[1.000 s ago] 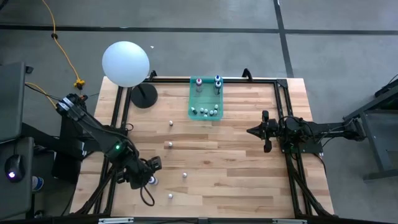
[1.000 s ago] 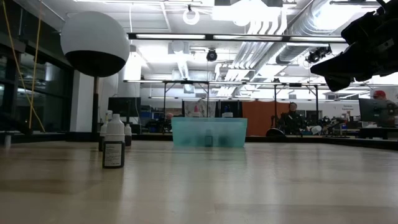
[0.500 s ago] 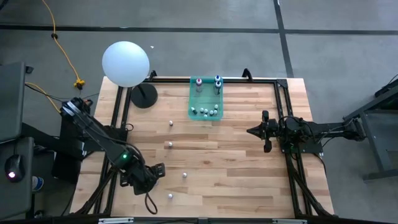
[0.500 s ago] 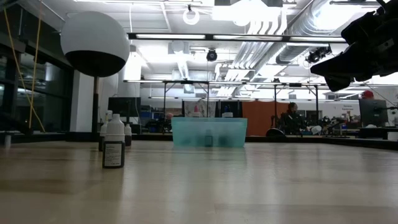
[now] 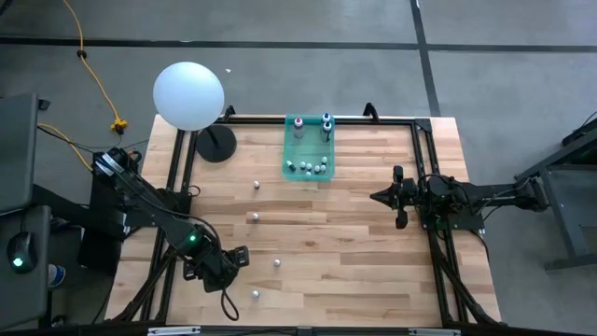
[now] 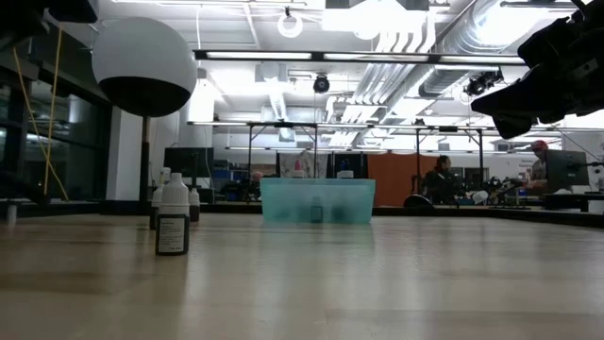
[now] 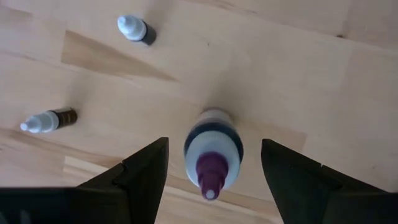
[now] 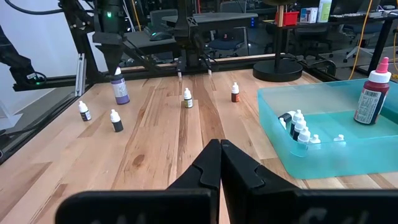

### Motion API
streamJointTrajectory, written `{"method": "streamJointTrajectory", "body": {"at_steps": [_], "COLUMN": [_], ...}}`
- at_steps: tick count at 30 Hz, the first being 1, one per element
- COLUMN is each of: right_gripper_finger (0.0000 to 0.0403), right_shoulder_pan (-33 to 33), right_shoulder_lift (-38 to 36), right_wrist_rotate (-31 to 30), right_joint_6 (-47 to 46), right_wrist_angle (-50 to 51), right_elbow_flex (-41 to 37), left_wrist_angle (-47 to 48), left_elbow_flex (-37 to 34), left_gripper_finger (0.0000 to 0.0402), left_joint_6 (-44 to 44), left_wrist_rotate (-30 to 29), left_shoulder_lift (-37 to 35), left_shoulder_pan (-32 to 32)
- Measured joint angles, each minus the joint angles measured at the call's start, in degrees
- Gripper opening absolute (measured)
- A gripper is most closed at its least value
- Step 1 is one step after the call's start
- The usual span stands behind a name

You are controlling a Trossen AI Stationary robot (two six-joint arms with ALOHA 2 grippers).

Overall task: Pick & Place food coloring
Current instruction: Put the large violet food coloring bottle into the light blue bin

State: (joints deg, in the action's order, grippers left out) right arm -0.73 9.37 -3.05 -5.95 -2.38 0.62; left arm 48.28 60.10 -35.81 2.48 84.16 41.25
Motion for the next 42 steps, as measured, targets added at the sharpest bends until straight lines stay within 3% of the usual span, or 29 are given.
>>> {"method": "streamJointTrajectory", "body": {"at_steps": [18, 32, 42], "right_gripper_finger": [0.0000, 0.0000, 0.0000], "right_shoulder_pan": [-0.02, 0.00, -0.02], "right_shoulder_lift": [0.00, 0.00, 0.00], "right_wrist_rotate": [0.00, 0.00, 0.00], "right_joint_6": [0.00, 0.01, -0.01], "right_wrist_angle": [0.00, -0.01, -0.01], "right_elbow_flex": [-0.02, 0.00, 0.00], "left_wrist_angle": [1.06, -0.76, -0.56], "left_elbow_flex": [-0.05, -1.40, -1.38], "left_gripper_finger": [0.0246, 0.0125, 0.0112], "left_joint_6": [0.04, 3.05, 3.08], "left_wrist_rotate": [-0.46, 1.07, 1.01], "left_shoulder_lift": [0.00, -0.11, -0.11], "left_shoulder_pan": [-0.85, -0.88, -1.35]}}
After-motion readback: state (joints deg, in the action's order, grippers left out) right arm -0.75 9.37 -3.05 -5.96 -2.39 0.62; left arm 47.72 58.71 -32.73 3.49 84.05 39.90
